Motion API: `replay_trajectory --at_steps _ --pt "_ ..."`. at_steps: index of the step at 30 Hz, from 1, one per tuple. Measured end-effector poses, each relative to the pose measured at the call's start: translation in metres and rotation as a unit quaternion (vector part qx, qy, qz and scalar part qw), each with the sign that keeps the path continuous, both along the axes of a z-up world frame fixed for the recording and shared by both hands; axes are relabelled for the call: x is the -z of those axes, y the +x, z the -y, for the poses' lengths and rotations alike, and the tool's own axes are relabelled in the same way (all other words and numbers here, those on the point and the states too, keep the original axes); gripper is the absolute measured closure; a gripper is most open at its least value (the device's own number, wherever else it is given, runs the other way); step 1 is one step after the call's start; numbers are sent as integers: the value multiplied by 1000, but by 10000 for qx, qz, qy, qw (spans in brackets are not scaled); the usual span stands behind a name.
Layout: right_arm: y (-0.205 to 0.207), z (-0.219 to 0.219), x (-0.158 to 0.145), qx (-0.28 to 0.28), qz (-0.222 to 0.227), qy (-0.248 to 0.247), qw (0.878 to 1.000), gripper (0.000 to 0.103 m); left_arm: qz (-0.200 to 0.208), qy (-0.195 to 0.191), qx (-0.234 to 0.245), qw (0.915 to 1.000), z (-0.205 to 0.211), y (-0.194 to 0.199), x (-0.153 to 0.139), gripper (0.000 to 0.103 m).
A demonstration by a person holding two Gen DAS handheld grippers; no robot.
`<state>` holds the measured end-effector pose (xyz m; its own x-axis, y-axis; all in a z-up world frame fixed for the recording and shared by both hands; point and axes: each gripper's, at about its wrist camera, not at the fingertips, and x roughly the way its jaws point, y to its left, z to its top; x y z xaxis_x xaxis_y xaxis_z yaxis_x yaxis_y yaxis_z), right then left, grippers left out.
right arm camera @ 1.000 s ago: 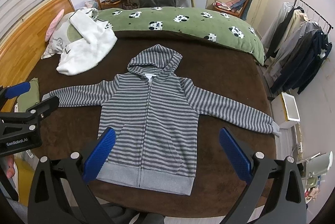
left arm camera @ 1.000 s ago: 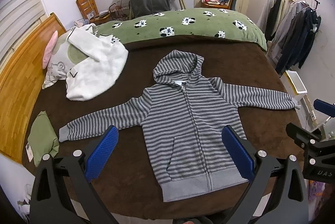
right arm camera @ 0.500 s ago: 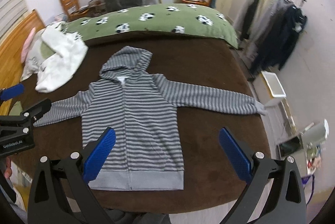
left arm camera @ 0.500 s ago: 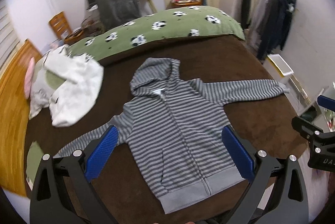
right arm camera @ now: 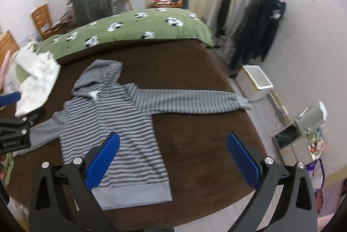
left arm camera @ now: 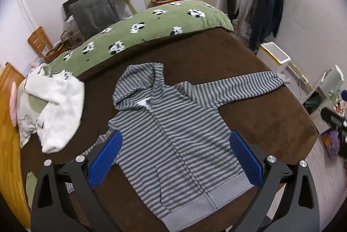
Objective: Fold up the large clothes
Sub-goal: 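Move the right gripper toward the cuff of the hoodie sleeve, then close the right gripper on the grey sleeve cuff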
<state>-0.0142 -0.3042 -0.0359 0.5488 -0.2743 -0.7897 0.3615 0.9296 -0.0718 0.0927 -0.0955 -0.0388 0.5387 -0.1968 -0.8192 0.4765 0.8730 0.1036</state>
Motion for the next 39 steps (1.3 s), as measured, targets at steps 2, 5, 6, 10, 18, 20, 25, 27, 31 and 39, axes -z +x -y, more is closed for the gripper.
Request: replay_trajectory --at_steps 2,5,6,10,18,20,25,27,31,39 --pt "2 18 5 97 39 69 9999 6 34 -14 59 10000 11 4 6 6" --pt "11 59 17 200 127 156 9996 6 0 -235 49 9997 29 14 19 6" --pt "14 70 22 218 126 177 9995 6 -38 -260 45 9996 38 19 25 6" --pt "34 135 53 392 137 242 9988 6 -165 -261 122 9994 79 41 56 6" --pt "82 276 175 889 -106 219 9957 6 -565 -121 -56 9983 161 100 169 6" --pt "91 307 207 1076 -146 346 9935 6 -595 -36 -140 9981 182 114 200 6" --pt "106 358 262 1413 -123 478 9887 6 -664 138 -372 9970 215 144 255 6" --pt "110 374 279 1512 -75 591 9867 6 -638 155 -475 9967 224 155 270 6" --pt "115 398 307 1581 -44 852 9837 6 -582 191 -527 9967 234 173 295 6" --pt "125 421 336 1584 132 1295 9788 20 -601 214 -651 9958 239 198 328 6"
